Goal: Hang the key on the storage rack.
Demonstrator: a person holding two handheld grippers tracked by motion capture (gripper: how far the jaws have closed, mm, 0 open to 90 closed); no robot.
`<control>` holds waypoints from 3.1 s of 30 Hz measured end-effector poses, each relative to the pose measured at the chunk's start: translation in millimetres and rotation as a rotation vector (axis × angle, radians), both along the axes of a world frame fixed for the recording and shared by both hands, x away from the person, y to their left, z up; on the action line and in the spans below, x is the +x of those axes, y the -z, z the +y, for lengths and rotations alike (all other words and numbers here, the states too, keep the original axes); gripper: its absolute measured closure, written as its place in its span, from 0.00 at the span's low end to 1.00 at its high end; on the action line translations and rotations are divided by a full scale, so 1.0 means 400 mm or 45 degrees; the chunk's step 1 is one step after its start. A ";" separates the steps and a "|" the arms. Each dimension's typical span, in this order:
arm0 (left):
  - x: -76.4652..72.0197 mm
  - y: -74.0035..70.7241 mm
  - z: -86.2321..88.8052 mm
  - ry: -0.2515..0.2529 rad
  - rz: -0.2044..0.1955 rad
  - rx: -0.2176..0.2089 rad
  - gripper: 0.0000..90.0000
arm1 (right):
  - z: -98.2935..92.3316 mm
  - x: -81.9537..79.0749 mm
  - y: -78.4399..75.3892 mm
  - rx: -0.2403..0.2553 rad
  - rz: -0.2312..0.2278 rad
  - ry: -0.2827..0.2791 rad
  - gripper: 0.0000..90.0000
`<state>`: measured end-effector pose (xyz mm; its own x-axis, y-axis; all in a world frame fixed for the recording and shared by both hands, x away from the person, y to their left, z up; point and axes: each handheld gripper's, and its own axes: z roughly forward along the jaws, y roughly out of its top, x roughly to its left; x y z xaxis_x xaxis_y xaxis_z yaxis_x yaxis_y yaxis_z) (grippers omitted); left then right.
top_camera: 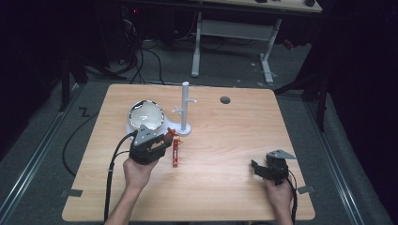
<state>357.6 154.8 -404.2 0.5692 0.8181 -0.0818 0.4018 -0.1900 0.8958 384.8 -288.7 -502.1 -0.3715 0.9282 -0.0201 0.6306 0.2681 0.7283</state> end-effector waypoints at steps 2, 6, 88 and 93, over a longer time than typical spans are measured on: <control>0.000 -0.008 0.002 0.001 -0.004 -0.003 0.74 | 0.000 0.000 0.000 0.000 0.000 0.000 0.34; 0.001 -0.023 0.002 0.006 -0.019 -0.012 0.74 | 0.000 0.000 0.000 0.000 0.000 0.000 0.34; 0.161 -0.076 0.020 -0.162 -0.003 0.056 0.74 | 0.000 0.000 0.000 0.000 0.000 -0.003 0.34; 0.157 -0.065 0.025 -0.168 0.008 0.057 0.74 | 0.000 0.000 0.000 0.000 0.000 -0.003 0.34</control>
<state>420.4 164.7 -378.2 0.4563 0.8886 -0.0468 0.4311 -0.1748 0.8852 384.7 -288.7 -502.1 -0.3740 0.9272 -0.0200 0.6300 0.2699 0.7282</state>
